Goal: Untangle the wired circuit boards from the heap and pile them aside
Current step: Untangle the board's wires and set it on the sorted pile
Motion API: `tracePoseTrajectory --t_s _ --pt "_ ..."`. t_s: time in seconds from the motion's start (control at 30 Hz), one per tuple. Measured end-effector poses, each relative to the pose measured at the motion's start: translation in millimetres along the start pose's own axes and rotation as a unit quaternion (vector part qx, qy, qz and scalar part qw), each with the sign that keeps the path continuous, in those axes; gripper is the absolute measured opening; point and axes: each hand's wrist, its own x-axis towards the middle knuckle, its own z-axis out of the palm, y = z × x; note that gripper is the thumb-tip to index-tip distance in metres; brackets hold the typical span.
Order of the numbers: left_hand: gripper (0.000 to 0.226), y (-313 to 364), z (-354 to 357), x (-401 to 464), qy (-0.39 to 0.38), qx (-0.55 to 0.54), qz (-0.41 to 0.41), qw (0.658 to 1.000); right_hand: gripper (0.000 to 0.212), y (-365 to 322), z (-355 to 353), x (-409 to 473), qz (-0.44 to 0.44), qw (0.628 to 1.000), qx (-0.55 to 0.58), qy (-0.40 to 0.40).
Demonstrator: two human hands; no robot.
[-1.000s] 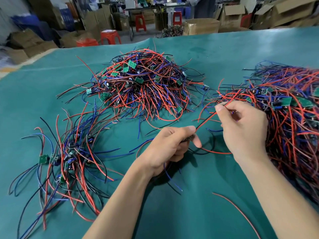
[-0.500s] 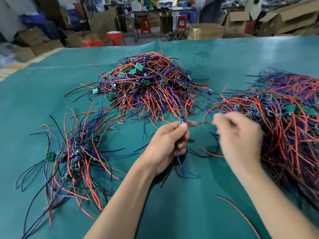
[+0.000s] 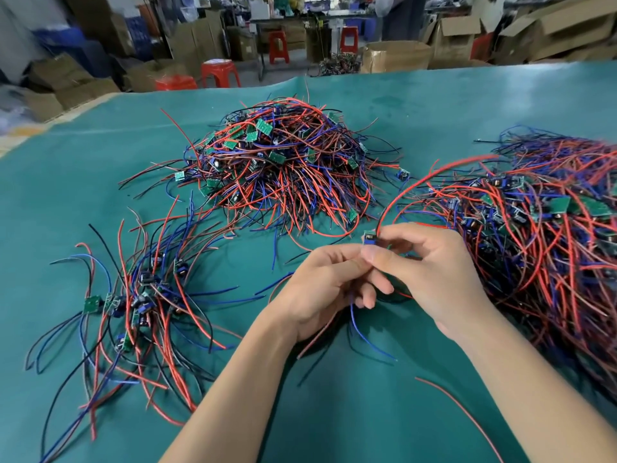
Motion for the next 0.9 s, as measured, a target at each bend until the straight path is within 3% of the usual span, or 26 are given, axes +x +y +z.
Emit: tracePoseTrajectory --t_s 0.1,0.23,0.53,0.63,0.77,0.9 --pt "0.033 -1 0 1 -0.005 0.0 -0.01 1.0 0.005 -3 -2 3 -0.036 0.997 -0.026 0.068" --pt "0.024 -1 1 0 -0.029 0.036 -0.019 0.999 0.012 -9 -23 11 -0.078 0.981 -0.03 0.178" --pt "0.024 1 3 -3 -0.051 0.056 -0.019 0.997 0.022 -51 -57 0 -0.044 0.925 0.046 0.375" --pt "0.023 1 4 -3 -0.025 0.037 -0.013 0.999 0.027 -82 -63 1 -0.001 0.953 0.033 0.301" --pt "0.02 3 8 -2 0.004 0.026 -0.017 1.0 0.02 -118 -5 14 -0.005 0.989 0.109 0.098" --pt "0.026 5 9 -7 0.038 0.007 -0.023 0.999 0.023 -149 84 38 0.038 0.985 0.147 -0.088"
